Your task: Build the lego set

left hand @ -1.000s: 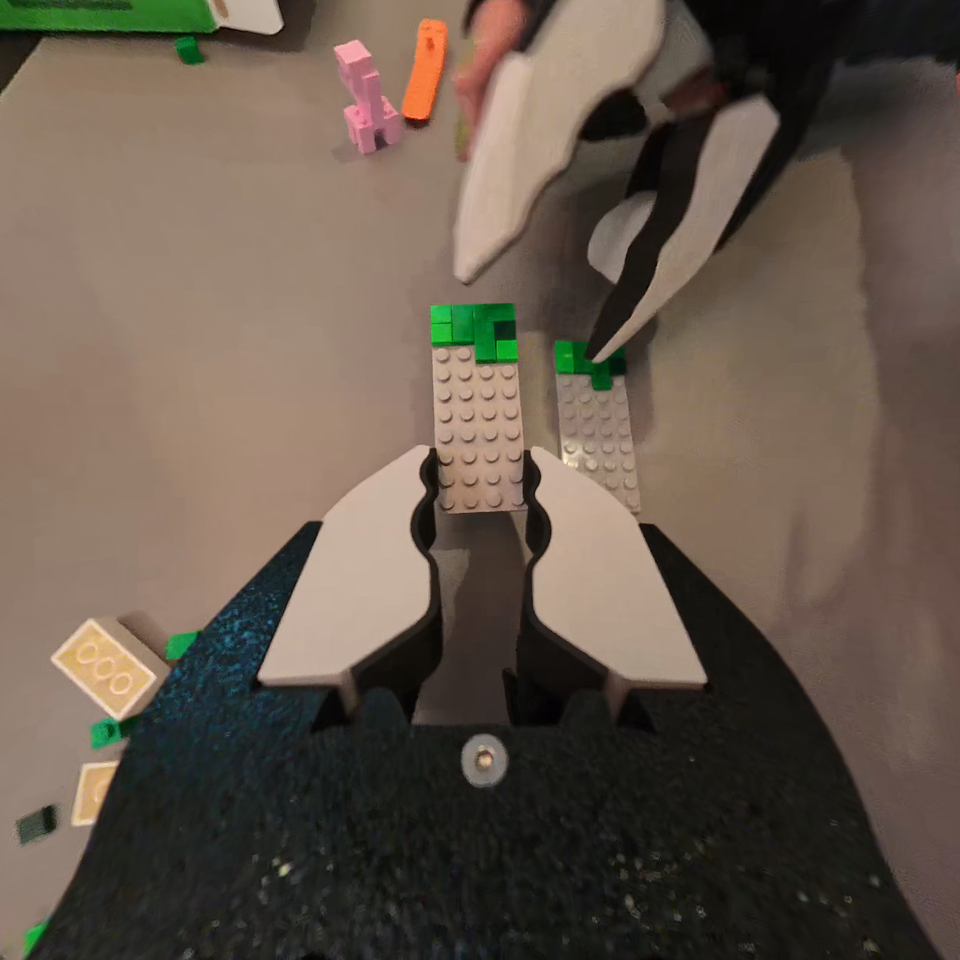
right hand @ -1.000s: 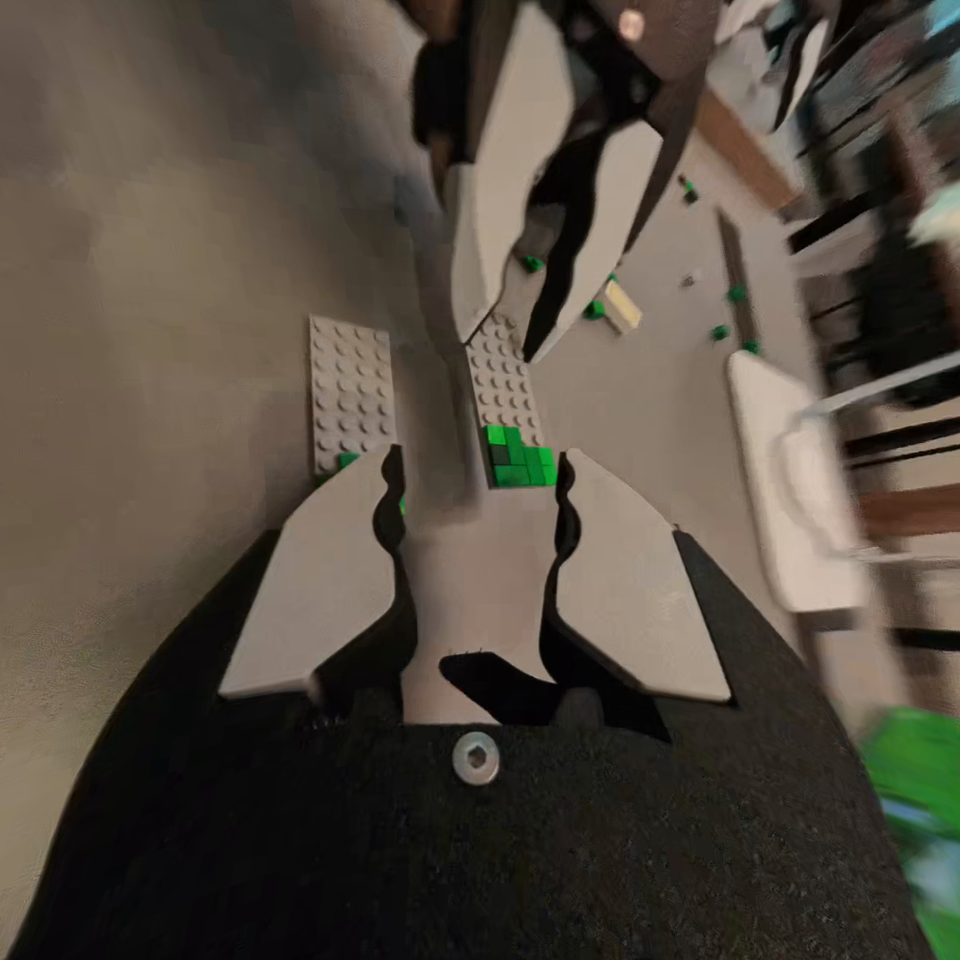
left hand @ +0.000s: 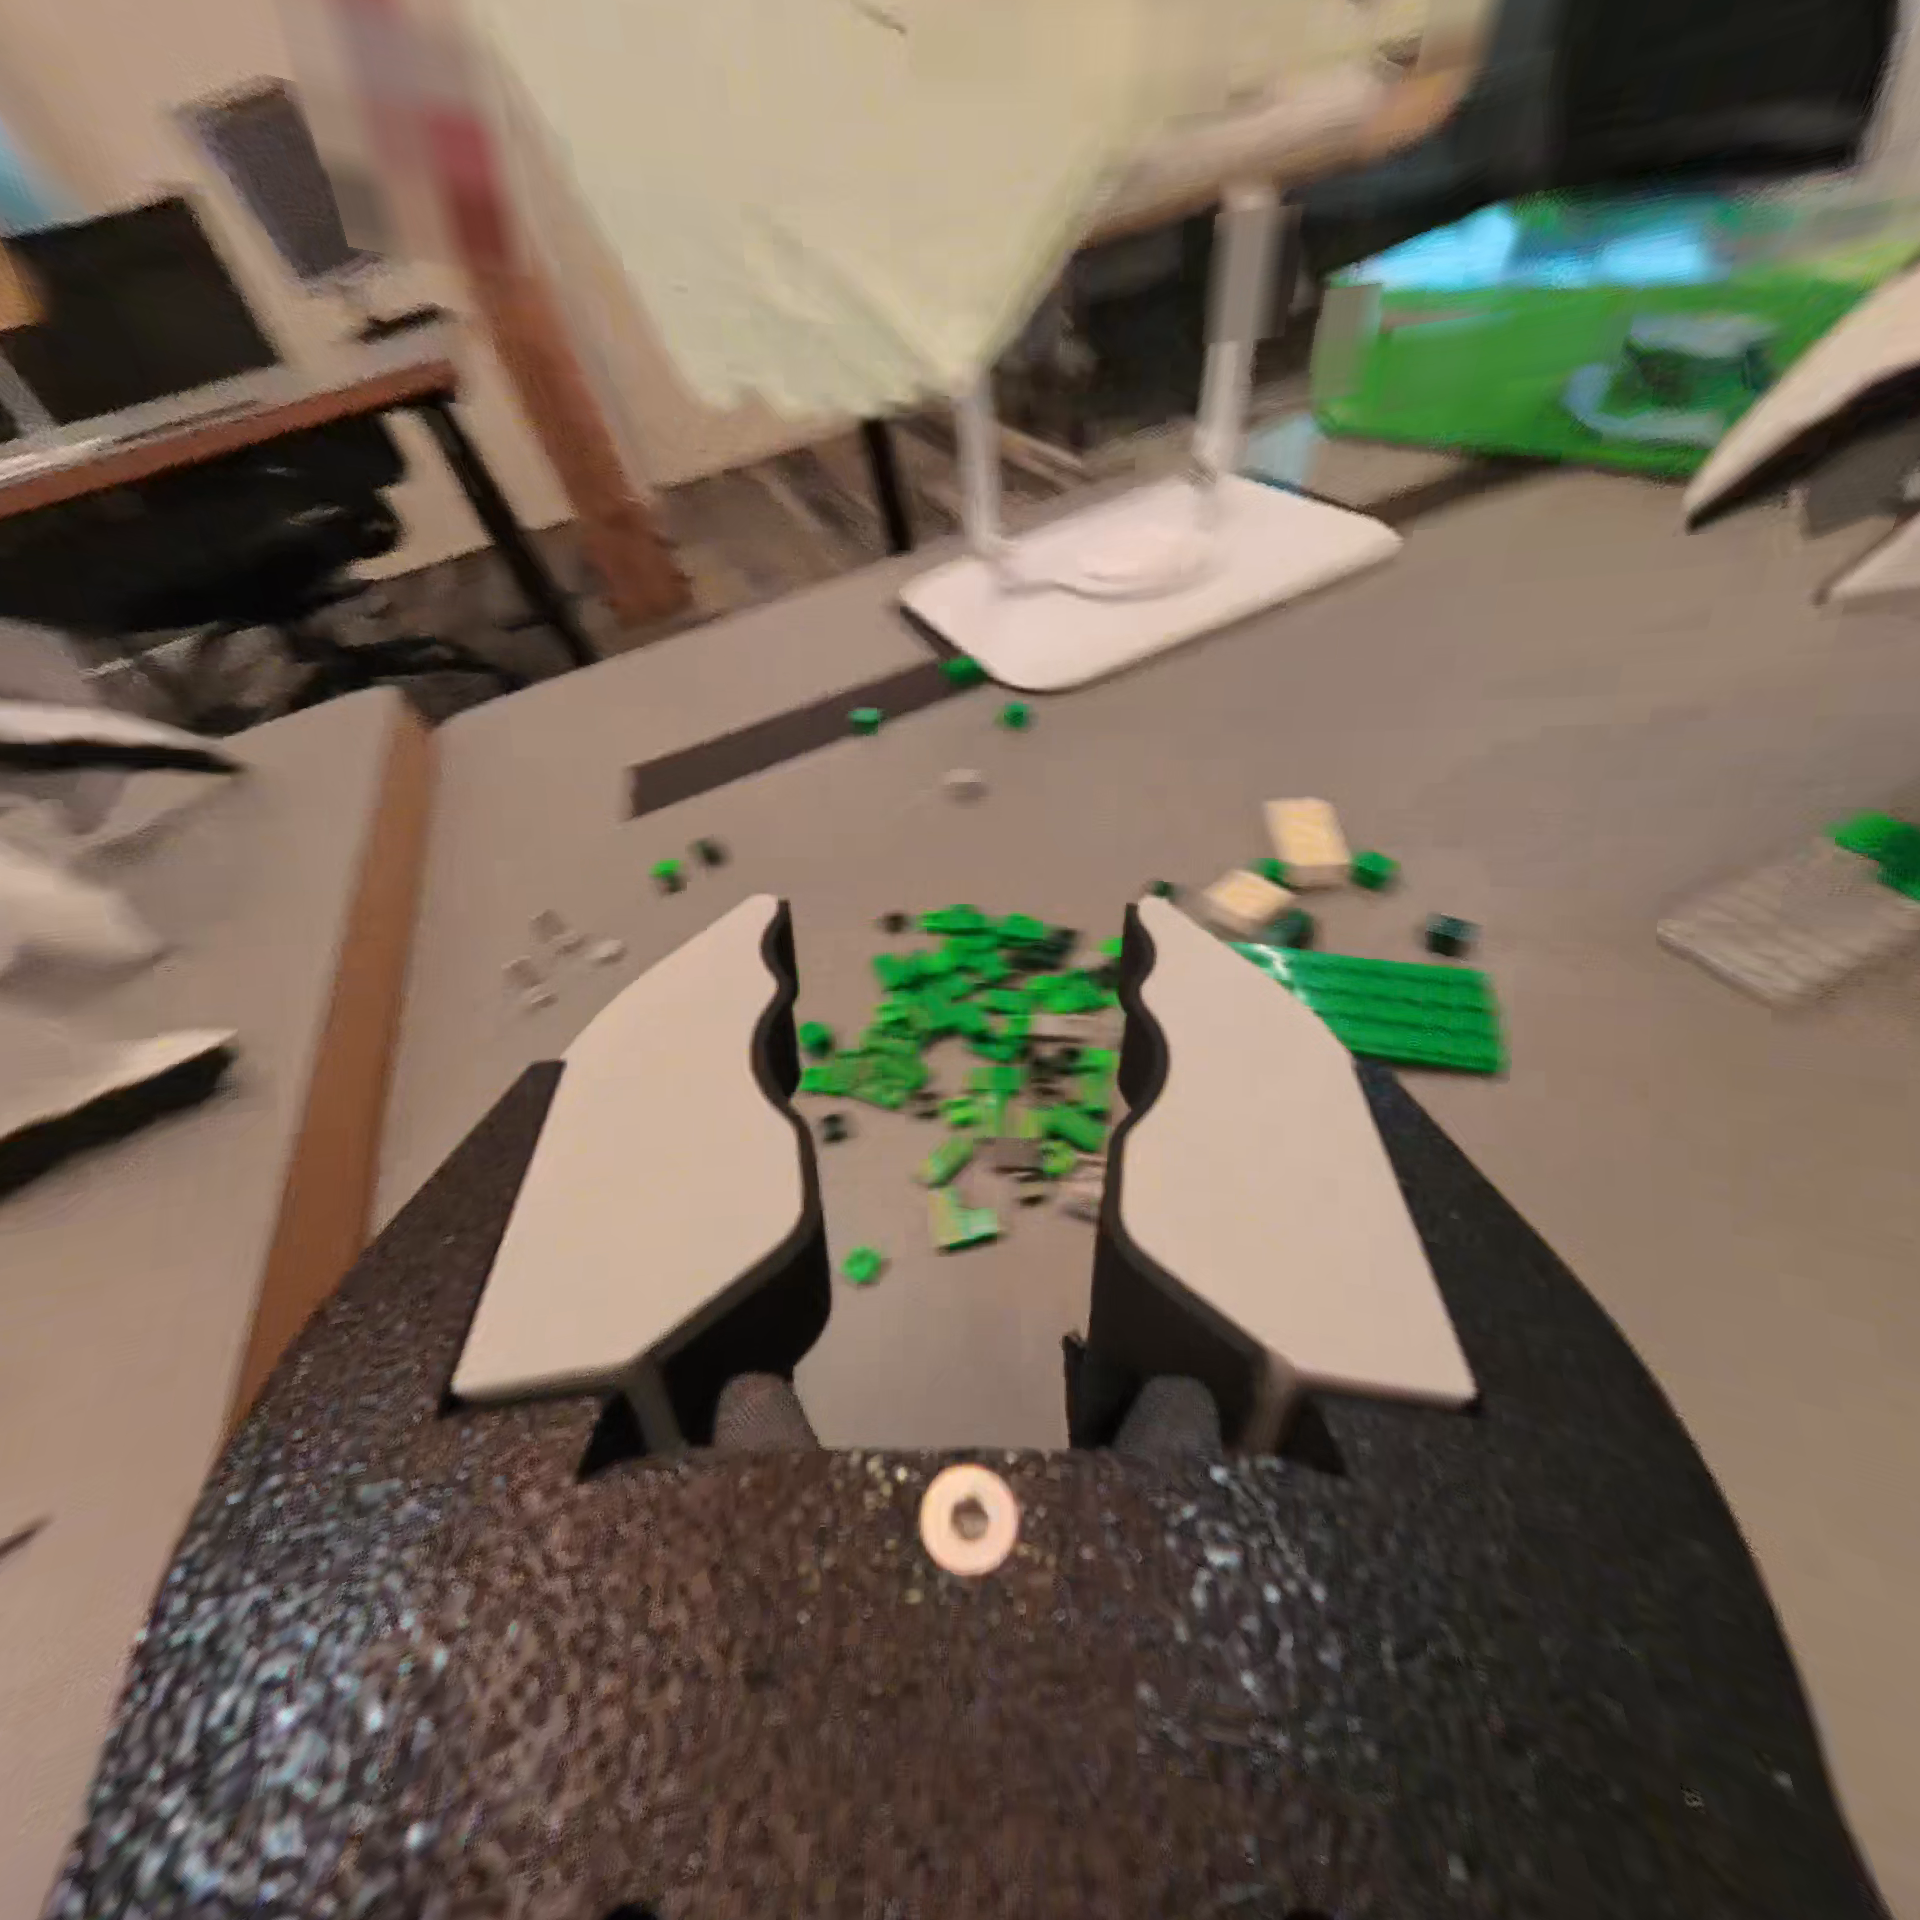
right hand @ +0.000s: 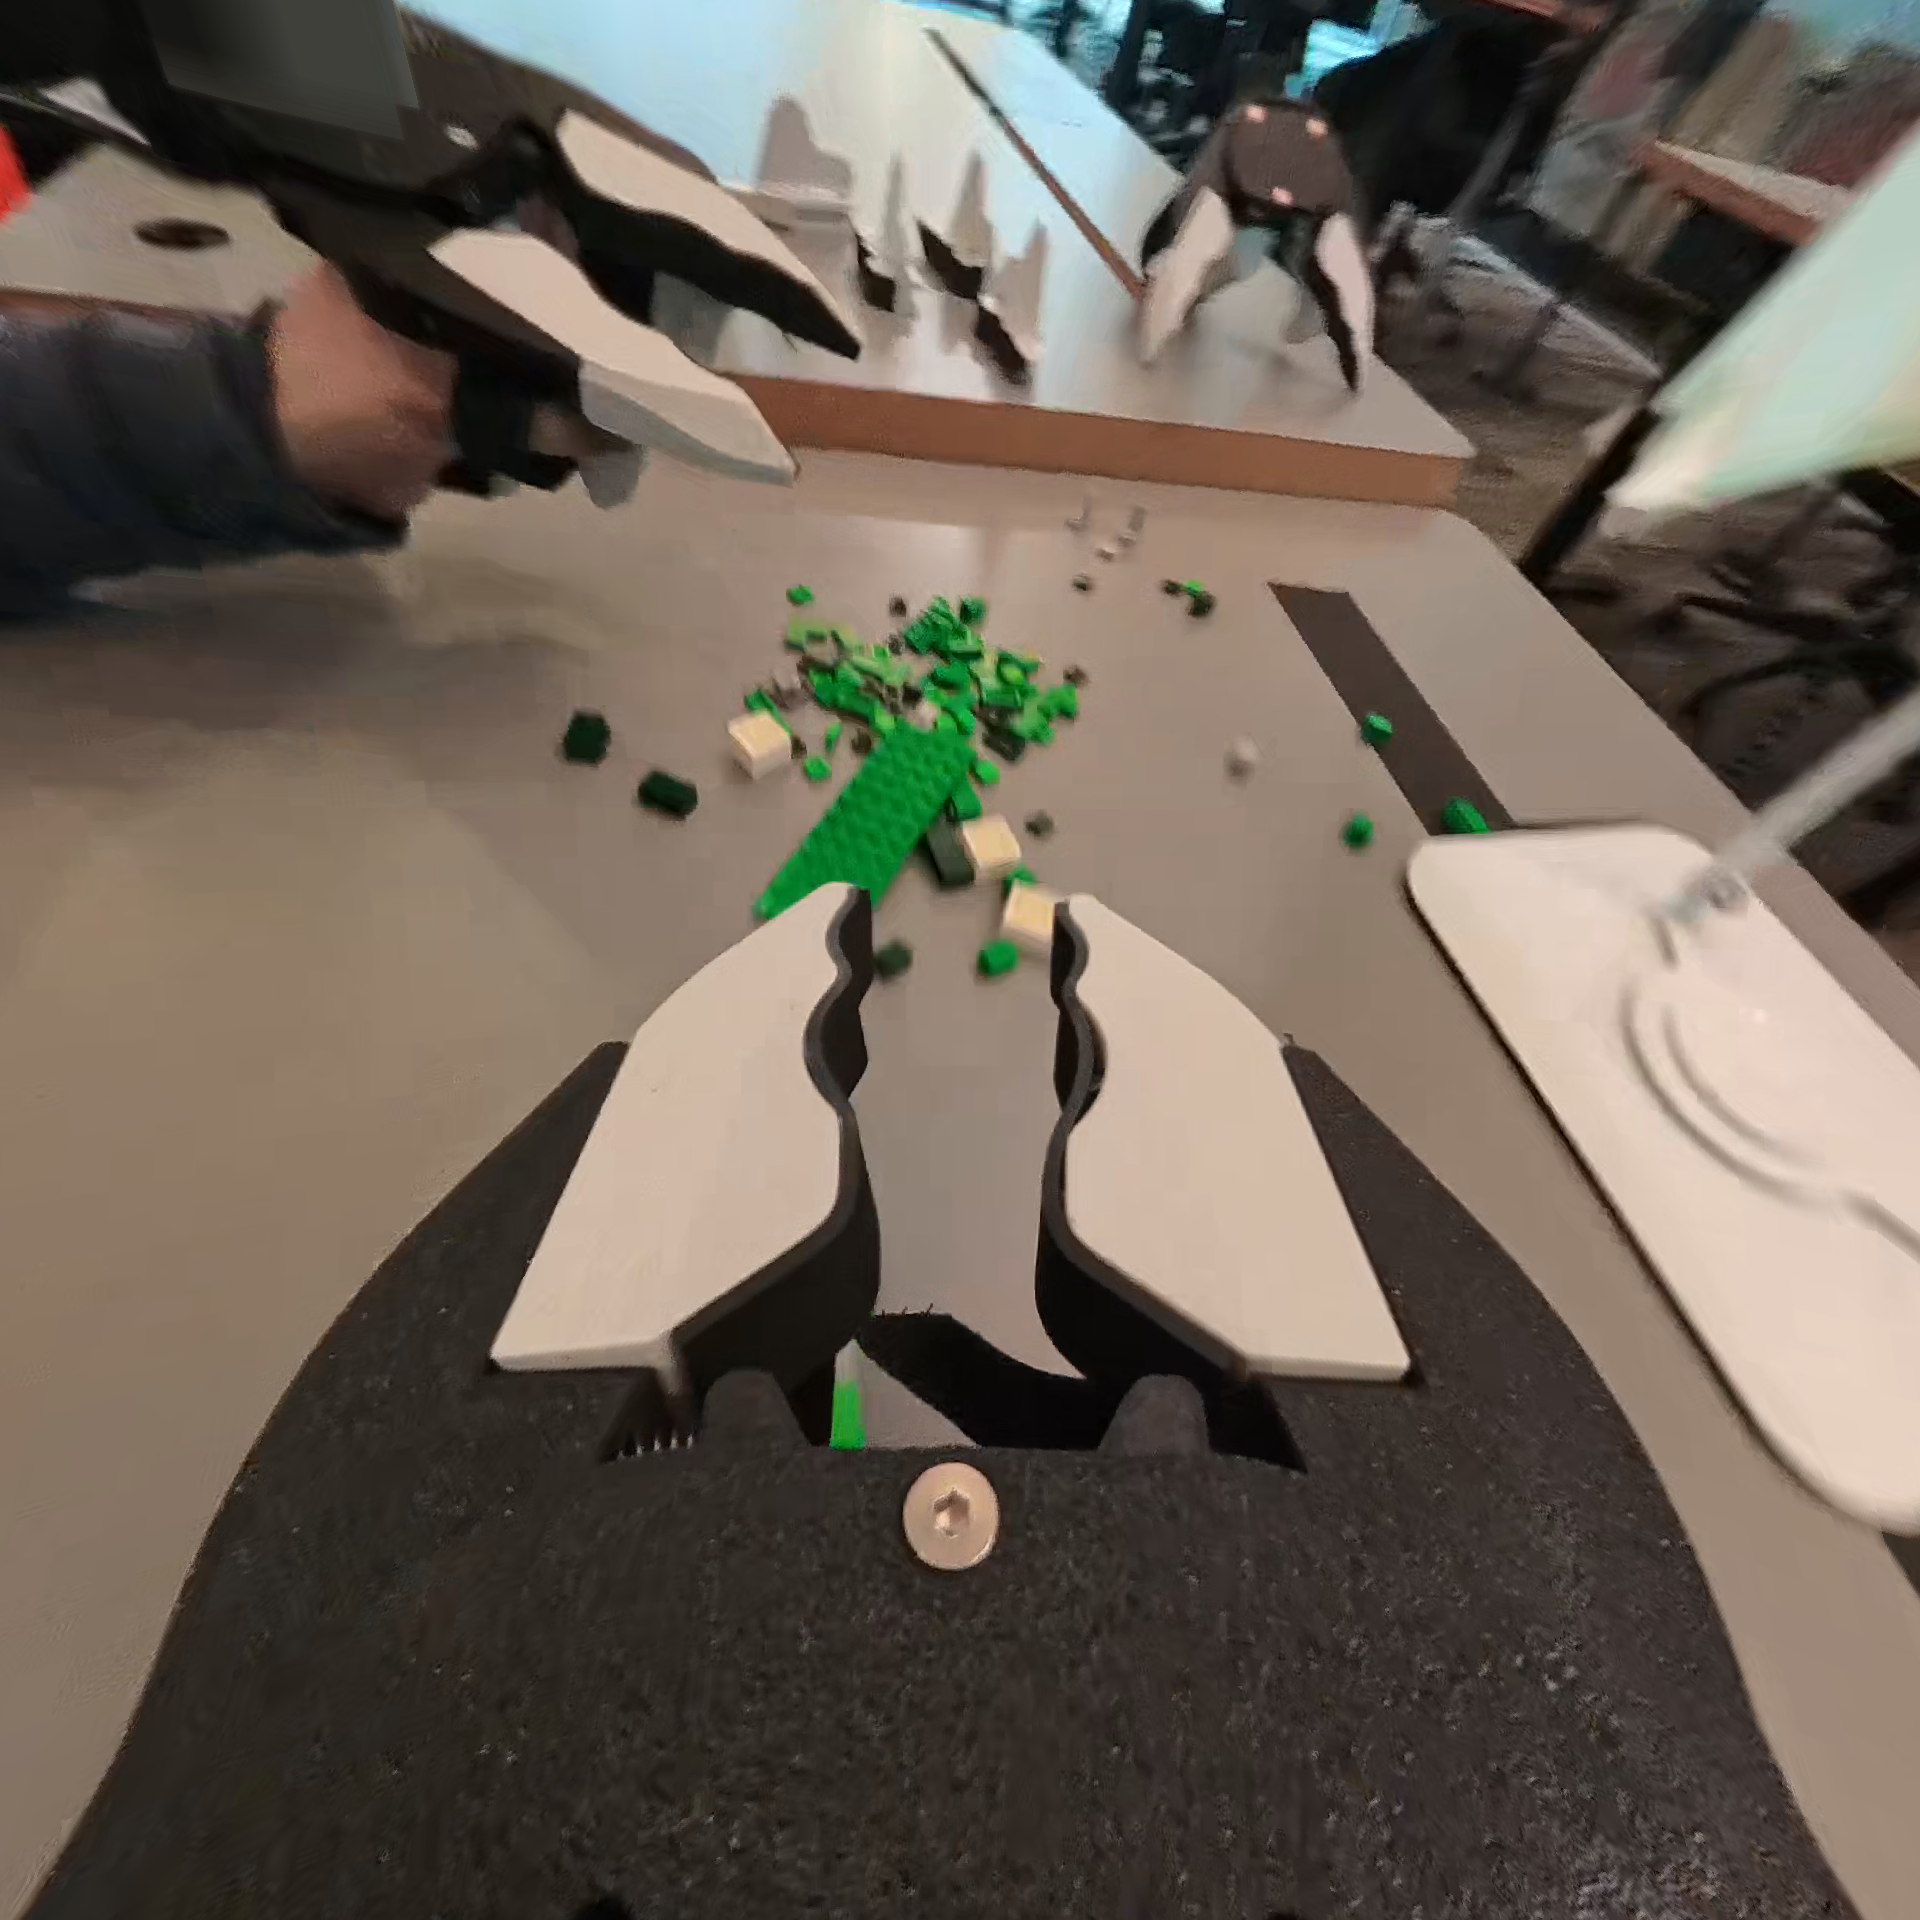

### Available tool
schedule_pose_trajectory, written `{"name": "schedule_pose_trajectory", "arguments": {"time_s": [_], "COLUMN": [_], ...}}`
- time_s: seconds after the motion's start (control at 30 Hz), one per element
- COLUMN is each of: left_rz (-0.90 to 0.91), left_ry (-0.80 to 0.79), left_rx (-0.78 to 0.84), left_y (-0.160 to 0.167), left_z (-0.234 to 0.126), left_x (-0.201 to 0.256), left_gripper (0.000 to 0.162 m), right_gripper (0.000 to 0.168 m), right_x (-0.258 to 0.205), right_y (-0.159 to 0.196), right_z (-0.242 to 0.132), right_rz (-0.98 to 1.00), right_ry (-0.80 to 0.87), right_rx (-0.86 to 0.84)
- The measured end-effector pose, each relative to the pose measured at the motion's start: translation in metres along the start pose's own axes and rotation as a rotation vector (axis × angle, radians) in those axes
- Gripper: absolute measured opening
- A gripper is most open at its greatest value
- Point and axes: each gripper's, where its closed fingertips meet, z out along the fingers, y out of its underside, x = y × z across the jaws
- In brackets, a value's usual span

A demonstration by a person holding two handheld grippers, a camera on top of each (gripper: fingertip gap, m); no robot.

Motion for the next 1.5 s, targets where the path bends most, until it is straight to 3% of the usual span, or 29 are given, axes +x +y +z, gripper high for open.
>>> {"name": "schedule_pose_trajectory", "arguments": {"time_s": [0.13, 0.33, 0.43, 0.47, 0.57, 0.67, 0.93, 1.23, 1.5], "left_rz": [-0.018, -0.141, -0.184, -0.182, -0.17, -0.203, -0.252, -0.274, -0.295], "left_ry": [-0.205, -0.262, -0.261, -0.261, -0.256, -0.246, -0.253, -0.225, -0.221], "left_rx": [0.071, 0.236, 0.248, 0.253, 0.27, 0.298, 0.338, 0.337, 0.341], "left_y": [0.022, 0.014, 0.015, 0.015, 0.012, 0.01, 0.009, 0.01, 0.01], "left_z": [-0.016, -0.033, -0.034, -0.034, -0.035, -0.038, -0.045, -0.043, -0.044], "left_x": [-0.058, -0.081, -0.083, -0.083, -0.081, -0.08, -0.085, -0.082, -0.084], "left_gripper": [0.067, 0.059, 0.06, 0.06, 0.059, 0.059, 0.059, 0.054, 0.054], "right_gripper": [0.024, 0.017, 0.014, 0.013, 0.01, 0.007, 0.013, 0.013, 0.016], "right_x": [0.03, 0.065, 0.075, 0.075, 0.082, 0.097, 0.119, 0.116, 0.117], "right_y": [-0.026, -0.063, -0.067, -0.065, -0.052, -0.028, -0.002, -0.012, -0.005], "right_z": [0.064, 0.176, 0.23, 0.245, 0.273, 0.284, 0.304, 0.319, 0.315], "right_rz": [0.022, 0.087, 0.036, -0.031, -0.534, -0.757, -0.821, -0.821, -0.872], "right_ry": [-0.077, -0.095, -0.181, -0.25, -0.419, -0.534, -0.677, -0.741, -0.776], "right_rx": [-0.052, -0.208, -0.396, -0.457, -0.547, -0.735, -0.93, -0.897, -0.976]}}
